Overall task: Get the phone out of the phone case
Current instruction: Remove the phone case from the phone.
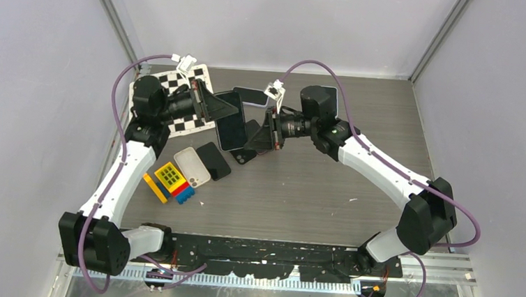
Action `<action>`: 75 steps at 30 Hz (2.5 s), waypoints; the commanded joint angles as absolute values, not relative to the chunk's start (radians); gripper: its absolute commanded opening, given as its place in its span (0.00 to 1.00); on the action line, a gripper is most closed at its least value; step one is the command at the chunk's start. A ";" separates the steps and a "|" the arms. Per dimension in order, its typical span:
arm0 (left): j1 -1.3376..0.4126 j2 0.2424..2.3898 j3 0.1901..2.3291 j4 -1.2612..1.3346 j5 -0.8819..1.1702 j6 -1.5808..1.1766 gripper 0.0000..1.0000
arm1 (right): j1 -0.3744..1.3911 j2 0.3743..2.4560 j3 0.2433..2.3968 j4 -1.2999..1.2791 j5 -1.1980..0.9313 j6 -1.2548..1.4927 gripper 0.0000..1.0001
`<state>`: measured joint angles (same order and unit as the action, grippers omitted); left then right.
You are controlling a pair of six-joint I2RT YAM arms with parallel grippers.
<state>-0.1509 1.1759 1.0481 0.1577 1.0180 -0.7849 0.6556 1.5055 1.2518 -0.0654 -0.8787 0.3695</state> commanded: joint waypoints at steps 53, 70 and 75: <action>-0.187 1.318 1.163 0.275 1.245 -1.179 0.00 | 0.786 1.548 1.383 -0.213 -0.552 -0.073 0.01; -0.141 1.277 1.201 0.025 1.153 -0.822 0.00 | 0.657 1.460 1.399 -0.373 -0.938 0.050 0.53; -0.140 1.259 1.190 0.046 1.125 -0.809 0.00 | 0.653 1.467 1.404 -0.343 -1.000 0.093 0.60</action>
<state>-0.1455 1.3136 1.1629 -0.0002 1.1397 -0.8368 0.6487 1.4994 1.3594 -0.3420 -0.8932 0.0643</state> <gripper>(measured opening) 0.175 0.584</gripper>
